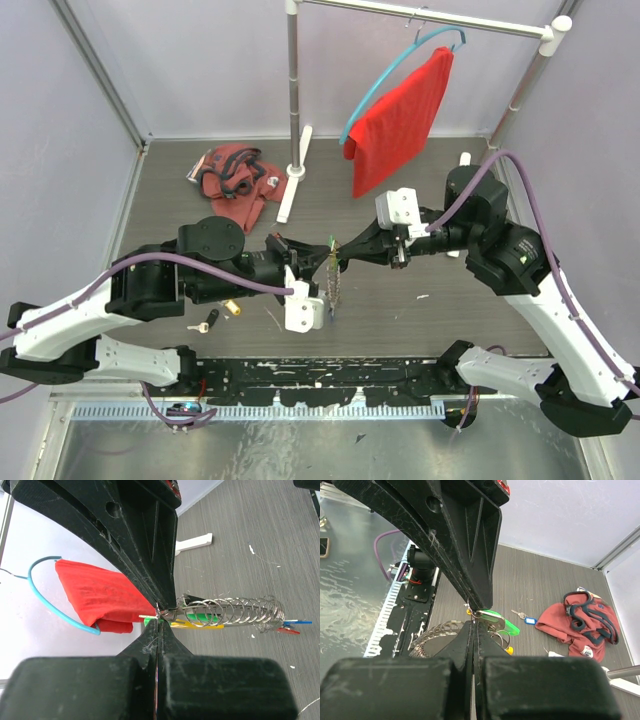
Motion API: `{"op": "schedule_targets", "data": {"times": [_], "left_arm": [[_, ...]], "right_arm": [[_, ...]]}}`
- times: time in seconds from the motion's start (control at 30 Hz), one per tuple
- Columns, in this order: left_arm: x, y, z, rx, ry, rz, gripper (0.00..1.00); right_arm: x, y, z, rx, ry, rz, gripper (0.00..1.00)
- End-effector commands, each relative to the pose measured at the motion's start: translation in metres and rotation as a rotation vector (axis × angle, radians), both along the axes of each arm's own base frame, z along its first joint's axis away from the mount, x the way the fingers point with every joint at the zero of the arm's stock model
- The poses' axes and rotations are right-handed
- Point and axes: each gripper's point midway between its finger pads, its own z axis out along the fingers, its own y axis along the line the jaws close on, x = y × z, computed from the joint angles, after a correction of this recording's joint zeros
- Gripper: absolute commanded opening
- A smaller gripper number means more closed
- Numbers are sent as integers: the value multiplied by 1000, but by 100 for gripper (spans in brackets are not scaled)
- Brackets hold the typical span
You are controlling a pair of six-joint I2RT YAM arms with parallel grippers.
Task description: Put the keys on the keyring
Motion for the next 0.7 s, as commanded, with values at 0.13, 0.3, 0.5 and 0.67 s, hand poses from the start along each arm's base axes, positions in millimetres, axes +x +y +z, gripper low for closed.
{"op": "schedule_targets", "data": {"times": [0.13, 0.3, 0.5, 0.67], "left_arm": [[-9, -5, -9, 27, 19, -34, 0], [-8, -5, -11, 34, 18, -30, 0], [-6, -7, -14, 44, 16, -24, 0], [-6, -8, -16, 53, 15, -19, 0]], "right_arm": [[-1, -8, 45, 112, -131, -46, 1], [-2, -9, 46, 114, -132, -48, 1], [-4, -11, 49, 122, -137, -49, 1], [-5, -11, 50, 126, -139, -46, 1]]}}
